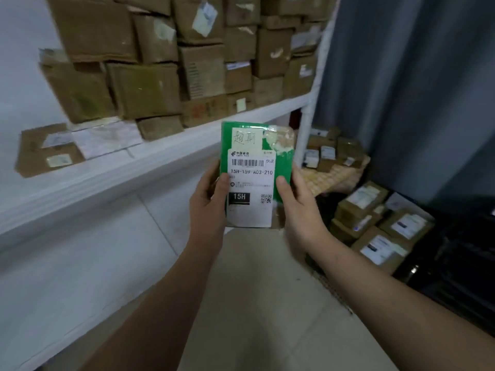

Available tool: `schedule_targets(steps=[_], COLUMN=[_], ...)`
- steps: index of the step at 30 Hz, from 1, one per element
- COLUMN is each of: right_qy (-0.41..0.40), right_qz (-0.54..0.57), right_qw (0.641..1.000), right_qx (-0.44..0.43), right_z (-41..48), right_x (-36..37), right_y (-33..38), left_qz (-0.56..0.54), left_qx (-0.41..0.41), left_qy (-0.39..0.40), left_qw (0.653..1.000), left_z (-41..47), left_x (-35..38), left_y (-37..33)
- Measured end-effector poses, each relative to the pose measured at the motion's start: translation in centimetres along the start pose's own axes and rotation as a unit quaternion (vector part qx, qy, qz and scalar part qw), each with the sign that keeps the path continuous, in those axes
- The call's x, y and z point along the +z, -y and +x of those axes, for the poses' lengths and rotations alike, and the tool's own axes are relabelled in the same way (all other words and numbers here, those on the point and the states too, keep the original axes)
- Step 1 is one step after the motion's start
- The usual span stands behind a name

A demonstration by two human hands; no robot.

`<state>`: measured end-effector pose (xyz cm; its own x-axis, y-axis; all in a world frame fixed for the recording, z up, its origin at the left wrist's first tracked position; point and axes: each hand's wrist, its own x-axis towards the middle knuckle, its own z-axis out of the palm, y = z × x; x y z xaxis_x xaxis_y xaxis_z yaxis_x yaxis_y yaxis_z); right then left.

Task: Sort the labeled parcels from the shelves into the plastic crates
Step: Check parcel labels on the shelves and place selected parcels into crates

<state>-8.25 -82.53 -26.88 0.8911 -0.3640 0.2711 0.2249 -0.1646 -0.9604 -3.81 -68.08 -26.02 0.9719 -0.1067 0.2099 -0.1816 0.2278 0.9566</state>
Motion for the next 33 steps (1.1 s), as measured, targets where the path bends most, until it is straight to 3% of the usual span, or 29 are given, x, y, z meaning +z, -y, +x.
schedule_targets(steps=[7,18,23,29,33], right_qy=[-0.096,-0.221,-0.298,-0.382,-0.412], right_qz=[-0.051,0.017,0.005,-0.040,-0.060], right_qw=[0.992,0.958,0.920,0.867,0.840], right_qx=[0.064,0.183,0.254,0.318,0.349], right_z=[-2.8,-1.7,2.1,6.6,7.9], right_x=[-13.7,-24.0,-28.5,-32.8,-35.3], right_y=[-3.2,-10.0,-14.4,-18.9,-21.3], left_qz=[0.039,0.109,0.140,0.257,0.268], left_qx=[-0.044,-0.125,-0.207,-0.219,-0.238], left_qy=[0.083,0.236,0.336,0.452,0.524], left_qw=[0.995,0.958,0.908,0.826,0.772], left_z=[-3.3,-0.9,3.2,9.2,11.4], left_x=[13.1,24.7,29.6,35.4,39.3], left_y=[5.0,12.9,18.8,25.1,28.3])
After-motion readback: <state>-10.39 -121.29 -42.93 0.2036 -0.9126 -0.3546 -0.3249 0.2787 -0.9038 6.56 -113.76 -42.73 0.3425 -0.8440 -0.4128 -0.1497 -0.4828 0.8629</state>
